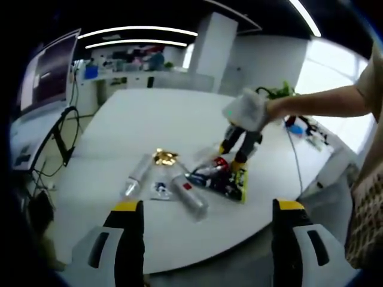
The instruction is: Arrange the skincare products in the storage area until every visible bottle or jar stands upright without overlapping.
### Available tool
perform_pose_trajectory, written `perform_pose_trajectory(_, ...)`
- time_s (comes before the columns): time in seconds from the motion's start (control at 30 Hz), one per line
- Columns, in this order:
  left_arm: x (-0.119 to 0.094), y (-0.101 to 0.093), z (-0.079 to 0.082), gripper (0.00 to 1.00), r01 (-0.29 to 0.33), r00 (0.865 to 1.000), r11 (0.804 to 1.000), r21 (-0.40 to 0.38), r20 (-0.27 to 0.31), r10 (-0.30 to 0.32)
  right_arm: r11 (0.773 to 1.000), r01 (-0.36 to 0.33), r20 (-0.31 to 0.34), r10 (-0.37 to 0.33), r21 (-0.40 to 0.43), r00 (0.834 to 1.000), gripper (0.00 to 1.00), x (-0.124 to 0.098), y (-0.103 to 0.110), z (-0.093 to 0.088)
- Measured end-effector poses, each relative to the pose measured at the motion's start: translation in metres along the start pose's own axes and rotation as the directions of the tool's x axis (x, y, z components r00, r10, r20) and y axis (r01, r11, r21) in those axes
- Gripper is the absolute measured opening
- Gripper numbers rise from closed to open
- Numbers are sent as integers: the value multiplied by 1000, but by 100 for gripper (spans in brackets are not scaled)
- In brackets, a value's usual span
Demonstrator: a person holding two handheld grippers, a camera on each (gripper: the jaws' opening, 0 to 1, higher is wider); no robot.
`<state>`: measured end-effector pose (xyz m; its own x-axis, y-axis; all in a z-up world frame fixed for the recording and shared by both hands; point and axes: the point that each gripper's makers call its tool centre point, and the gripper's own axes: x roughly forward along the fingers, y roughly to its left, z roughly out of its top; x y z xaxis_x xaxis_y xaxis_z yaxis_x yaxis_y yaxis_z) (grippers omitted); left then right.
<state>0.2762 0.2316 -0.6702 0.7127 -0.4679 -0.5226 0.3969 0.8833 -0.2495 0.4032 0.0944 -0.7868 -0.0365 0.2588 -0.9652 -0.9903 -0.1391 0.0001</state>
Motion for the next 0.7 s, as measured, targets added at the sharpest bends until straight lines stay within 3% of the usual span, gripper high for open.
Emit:
perform_pose_trajectory(0.27,0,-1,0,86,2,1000,1000,6,-2,-2,999,10,-22,-11,-45,1000,29,0,1,-1)
perform_pose_trajectory(0.7,-1,-2,1,85,3,1000,1000,21,3,-3,998,17,27,-15,-58,1000,29,-2,1,0)
